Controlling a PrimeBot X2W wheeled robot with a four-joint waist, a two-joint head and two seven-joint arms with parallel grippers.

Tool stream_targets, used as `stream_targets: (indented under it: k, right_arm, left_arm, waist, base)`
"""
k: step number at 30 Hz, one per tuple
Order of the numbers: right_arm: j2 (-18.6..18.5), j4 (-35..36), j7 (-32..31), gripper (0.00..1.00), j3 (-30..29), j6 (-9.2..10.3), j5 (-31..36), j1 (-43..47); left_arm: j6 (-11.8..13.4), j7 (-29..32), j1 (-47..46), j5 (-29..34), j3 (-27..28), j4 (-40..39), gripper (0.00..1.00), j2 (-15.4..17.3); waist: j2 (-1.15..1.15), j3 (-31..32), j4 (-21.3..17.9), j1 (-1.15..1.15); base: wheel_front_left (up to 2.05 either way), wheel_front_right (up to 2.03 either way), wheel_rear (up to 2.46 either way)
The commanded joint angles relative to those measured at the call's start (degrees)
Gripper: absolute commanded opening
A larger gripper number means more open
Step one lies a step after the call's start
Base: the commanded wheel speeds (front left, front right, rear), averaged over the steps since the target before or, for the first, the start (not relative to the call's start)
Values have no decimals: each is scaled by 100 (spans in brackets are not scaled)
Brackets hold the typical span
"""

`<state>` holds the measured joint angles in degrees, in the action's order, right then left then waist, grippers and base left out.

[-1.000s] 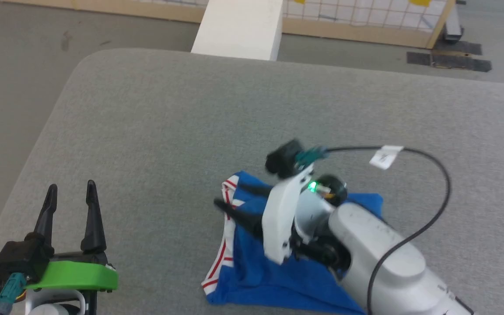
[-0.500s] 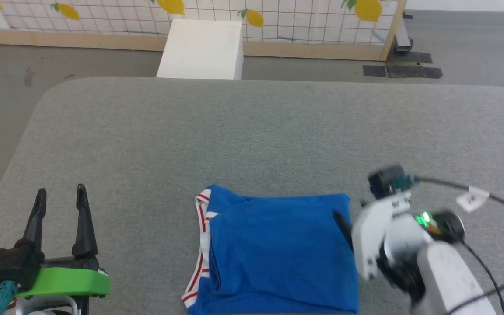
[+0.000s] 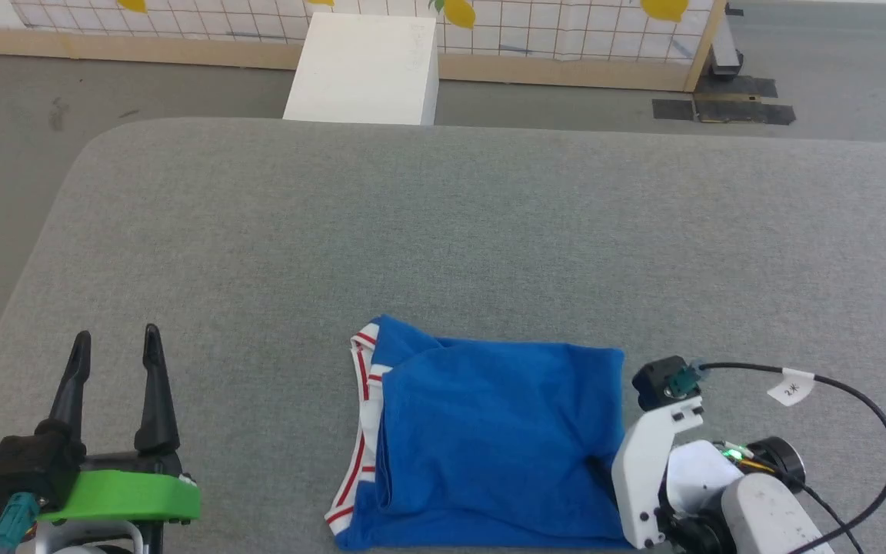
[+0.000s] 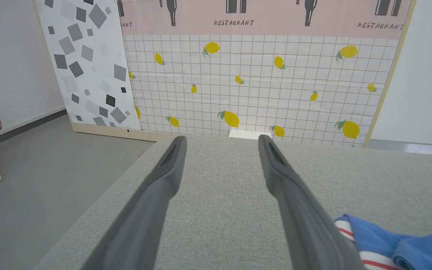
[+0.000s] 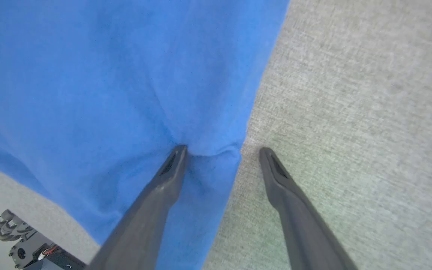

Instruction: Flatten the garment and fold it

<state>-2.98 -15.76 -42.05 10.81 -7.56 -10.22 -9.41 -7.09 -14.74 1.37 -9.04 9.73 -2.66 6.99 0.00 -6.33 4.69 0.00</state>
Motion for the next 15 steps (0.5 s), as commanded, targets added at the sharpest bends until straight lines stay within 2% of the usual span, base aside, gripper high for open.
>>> stream_targets:
  k: [1, 2, 3, 4, 5, 9, 11, 13, 15]
  right_arm:
    - [10, -205, 16, 100, 82, 8, -18, -34]
    - [10, -281, 28, 100, 93, 8, -55, -62]
    - [10, -362, 32, 48, 134, 8, -73, -105]
    - [10, -391, 69, 8, 183, 8, -93, -150]
    - [10, -406, 122, 0, 222, 8, -139, -203]
    - [10, -264, 200, 0, 454, 8, -109, -404]
    - [-51, -93, 102, 0, 643, 8, 14, -515]
    - [-311, 129, -73, 0, 842, 8, 13, -621]
    - [-721, 370, -354, 0, 1071, 8, -37, -764]
  left_arm:
    - [-39, -26, 29, 33, -25, 8, 100, 8]
    - [-39, -26, 30, 32, -27, 12, 100, 7]
    - [-39, -26, 31, 33, -26, 14, 100, 7]
    - [-39, -26, 37, 33, -17, 15, 100, 5]
    - [-39, -26, 48, 35, 1, 11, 100, 1]
    - [-31, -26, 144, 32, 108, -46, 100, -18]
    - [-23, -26, 216, 19, 202, -117, 100, -23]
    - [-17, -26, 264, 13, 270, -204, 100, -38]
    - [-19, -26, 258, -6, 297, -278, 100, -44]
  waist:
    - [0, -9, 9, 0]
    - [0, -12, 3, 0]
    - [0, -16, -10, 0]
    - [0, -16, -31, 0]
    - [0, -18, -67, 0]
    - [0, -9, -362, 0]
    - [0, -42, -652, 0]
    - [0, -101, -977, 0]
    - [0, -208, -1310, 0]
  base:
    - [0, 0, 0]
    - [0, 0, 0]
    - [0, 0, 0]
    - [0, 0, 0]
    - [0, 0, 0]
    - [0, 0, 0]
    - [0, 0, 0]
    - [0, 0, 0]
    - [0, 0, 0]
